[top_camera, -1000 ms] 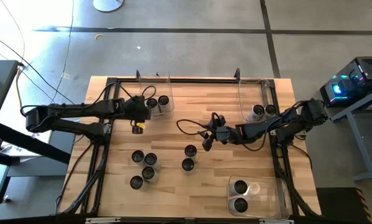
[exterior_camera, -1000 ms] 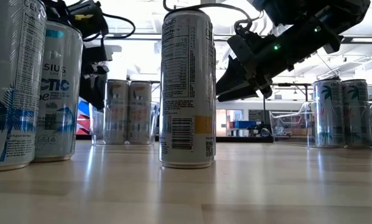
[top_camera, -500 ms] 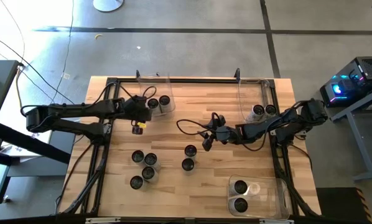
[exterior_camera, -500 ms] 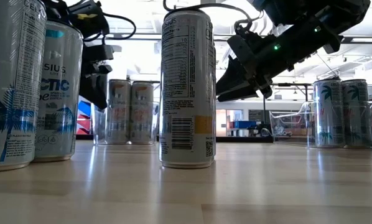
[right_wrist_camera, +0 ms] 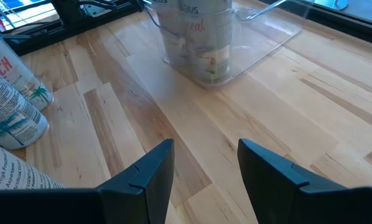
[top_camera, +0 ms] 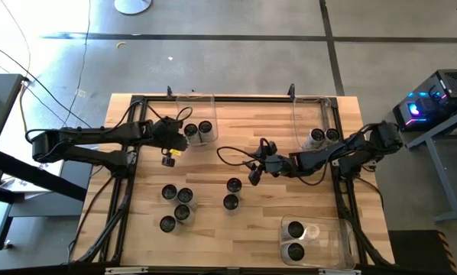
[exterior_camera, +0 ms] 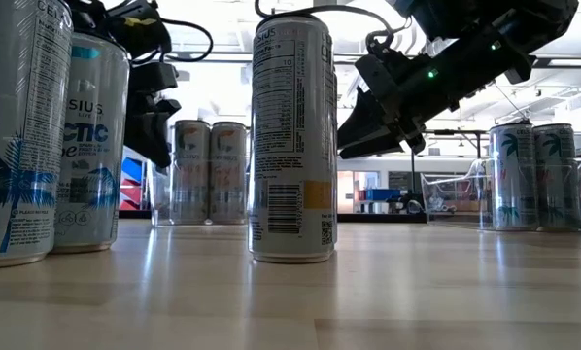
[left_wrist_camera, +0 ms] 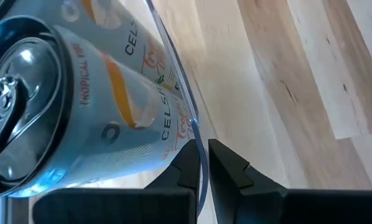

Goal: Sort soda cans
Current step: Adjust the top left transparent bin, then put the white/pink soda can into the top right transparent bin

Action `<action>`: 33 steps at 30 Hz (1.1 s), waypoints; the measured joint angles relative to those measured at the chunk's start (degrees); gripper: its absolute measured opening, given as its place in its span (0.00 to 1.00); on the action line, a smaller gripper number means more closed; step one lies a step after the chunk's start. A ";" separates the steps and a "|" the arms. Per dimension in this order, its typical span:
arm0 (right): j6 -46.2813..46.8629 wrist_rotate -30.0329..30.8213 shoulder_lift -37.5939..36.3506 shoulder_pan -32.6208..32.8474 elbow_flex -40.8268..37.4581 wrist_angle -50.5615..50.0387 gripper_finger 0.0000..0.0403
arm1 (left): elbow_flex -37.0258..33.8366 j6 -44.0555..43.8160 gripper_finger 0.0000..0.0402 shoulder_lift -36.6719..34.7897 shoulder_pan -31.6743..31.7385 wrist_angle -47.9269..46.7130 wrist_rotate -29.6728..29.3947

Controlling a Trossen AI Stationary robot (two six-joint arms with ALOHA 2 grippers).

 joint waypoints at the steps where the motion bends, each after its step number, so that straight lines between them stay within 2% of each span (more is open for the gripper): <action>1: -0.03 0.00 0.00 0.00 0.00 0.00 0.43 | 0.00 0.03 0.02 0.00 0.01 0.28 -0.01; 11: -0.42 0.00 0.00 0.00 0.00 0.00 0.43 | 0.39 0.85 0.03 2.78 3.95 1.24 -3.02; 23: 0.02 -0.09 0.00 0.00 0.00 0.00 0.43 | 0.35 1.33 0.12 3.98 5.57 2.64 -4.33; 33: 0.20 -0.26 0.00 0.00 0.00 0.00 0.43 | 0.15 -8.21 0.23 4.05 5.60 3.95 -4.20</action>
